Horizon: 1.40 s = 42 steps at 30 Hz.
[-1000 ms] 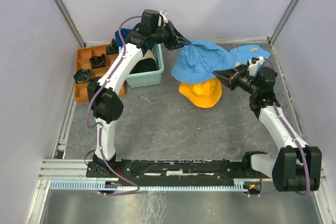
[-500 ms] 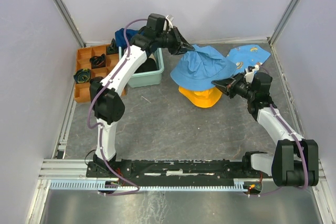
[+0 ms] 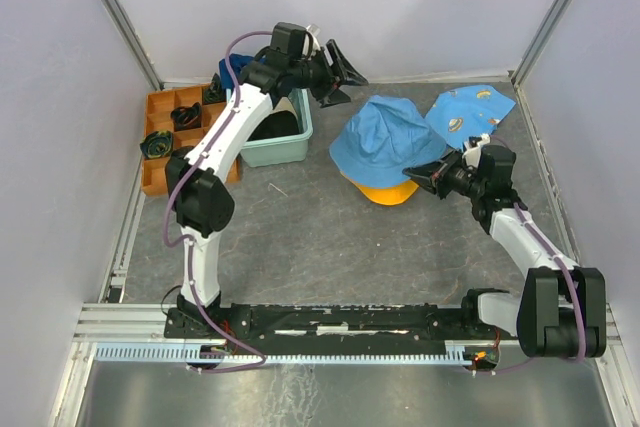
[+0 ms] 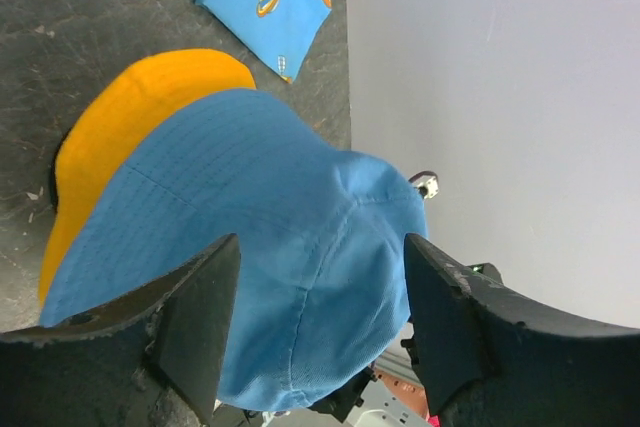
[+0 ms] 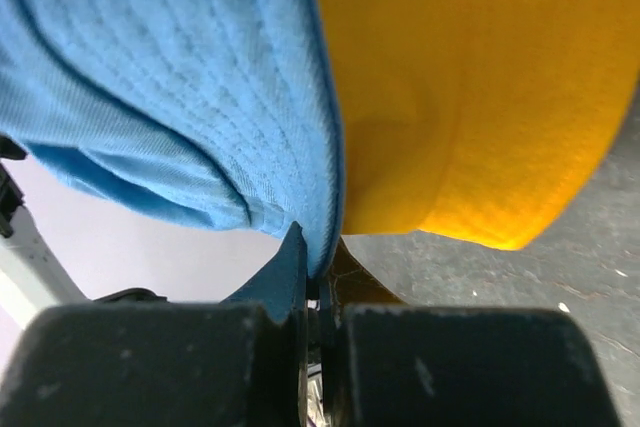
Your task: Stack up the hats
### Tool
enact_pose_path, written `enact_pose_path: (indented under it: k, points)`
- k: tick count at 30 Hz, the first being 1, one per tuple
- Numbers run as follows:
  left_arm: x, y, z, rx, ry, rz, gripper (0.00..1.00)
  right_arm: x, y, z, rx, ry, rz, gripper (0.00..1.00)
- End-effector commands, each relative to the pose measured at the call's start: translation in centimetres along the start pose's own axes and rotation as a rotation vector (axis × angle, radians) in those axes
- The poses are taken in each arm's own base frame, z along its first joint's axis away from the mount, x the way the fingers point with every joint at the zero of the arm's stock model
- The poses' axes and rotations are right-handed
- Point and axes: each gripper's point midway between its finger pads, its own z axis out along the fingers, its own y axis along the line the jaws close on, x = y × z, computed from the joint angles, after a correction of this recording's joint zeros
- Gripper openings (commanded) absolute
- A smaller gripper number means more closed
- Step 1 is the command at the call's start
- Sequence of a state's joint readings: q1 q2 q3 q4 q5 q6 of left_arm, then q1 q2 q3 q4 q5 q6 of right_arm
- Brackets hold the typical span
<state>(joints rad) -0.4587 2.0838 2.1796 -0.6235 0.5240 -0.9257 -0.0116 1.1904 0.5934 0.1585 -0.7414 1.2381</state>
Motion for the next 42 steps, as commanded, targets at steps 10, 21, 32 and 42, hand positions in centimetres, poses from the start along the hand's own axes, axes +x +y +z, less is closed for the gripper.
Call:
enact_pose_path:
  k: [10,21,32,42]
  points:
    - [-5.0,1.2,-3.7,-0.007,-0.11,0.063,0.74,0.7,-4.8,0.6,0.118,0.058,0.008,0.0]
    - [-4.2,3.2,-0.5,0.024,-0.032,0.047,0.72,-2.8,-2.8,-1.1,0.173,-0.037,-0.094,0.34]
    - [-3.0,6.3,3.7,0.043,0.062,0.016,0.7,-7.0,-2.5,-1.2,0.184,-0.099,-0.061,0.41]
    - [-2.4,7.4,4.6,0.04,0.091,0.002,0.67,-13.1,-1.8,0.8,0.159,-0.164,-0.029,0.43]
